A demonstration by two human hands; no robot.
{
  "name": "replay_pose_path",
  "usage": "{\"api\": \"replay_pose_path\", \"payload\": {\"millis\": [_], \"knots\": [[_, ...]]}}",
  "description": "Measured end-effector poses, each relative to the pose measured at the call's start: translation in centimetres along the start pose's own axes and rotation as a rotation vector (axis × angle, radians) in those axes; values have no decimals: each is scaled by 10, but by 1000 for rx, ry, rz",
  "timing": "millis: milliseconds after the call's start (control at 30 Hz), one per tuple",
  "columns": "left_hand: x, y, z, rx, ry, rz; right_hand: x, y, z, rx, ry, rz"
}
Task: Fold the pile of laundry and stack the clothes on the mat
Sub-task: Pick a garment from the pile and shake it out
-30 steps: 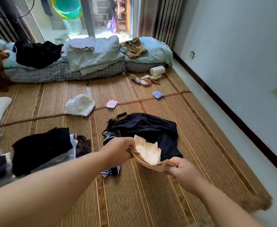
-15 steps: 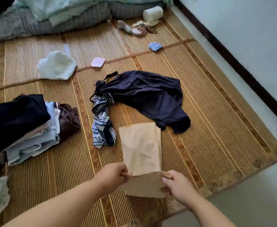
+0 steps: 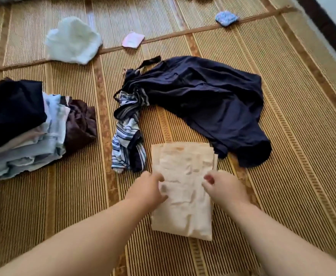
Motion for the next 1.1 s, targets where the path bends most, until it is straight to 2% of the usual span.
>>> {"api": "replay_pose_path", "payload": {"millis": [33,100,133,167,233,267,333,400,467,533,567,633,667,733,800,867,933,1000,1100], "knots": [[0,14,-10,12,90,78,-6,19,-12,-57,-126,-50],[14,40,-31,63,417,291,-16,52,-42,-146,-366,-145],[17,55,-42,39,547,406,-18,65,-58,-176,-444,-216],[12,73,-48,-59,569,482,-15,78,-70,-188,-473,-295],[-13,98,-51,-247,465,576,-12,87,-87,-86,-463,-340],[-21,102,-52,-272,442,619,-13,86,-90,-18,-463,-333],[-23,100,-51,-236,451,660,-11,83,-90,76,-444,-278],[-18,90,-46,-190,421,608,-8,76,-87,68,-448,-185],[-14,82,-43,-184,346,583,-6,71,-81,-84,-394,-132],[-20,84,-50,-292,248,479,1,74,-79,-380,-238,-32],[-24,86,-55,-373,201,356,3,74,-82,-507,-166,62],[-29,86,-65,-493,138,62,4,63,-82,-591,-76,203],[-29,76,-67,-480,110,-84,6,55,-80,-568,-29,270],[-31,46,-62,-290,44,-357,9,38,-69,-460,62,438],[-31,16,-52,-19,2,-568,14,19,-54,-241,185,643],[-31,-3,-41,172,-47,-679,24,6,-39,-9,321,723],[-37,-1,-28,213,-155,-696,31,11,-30,57,438,638],[-49,12,-21,176,-320,-619,28,31,-26,-35,518,585],[-68,37,-24,89,-546,-561,20,55,-21,-113,521,369]]}}
Point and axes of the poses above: each hand's wrist, its own z-axis towards the middle knuckle, its own y-axis out of the palm, x = y × z, the point moved 8 cm from there along z, towards the middle knuckle, and after that the axes turned 4 degrees about -z, right-handed, at the moved point
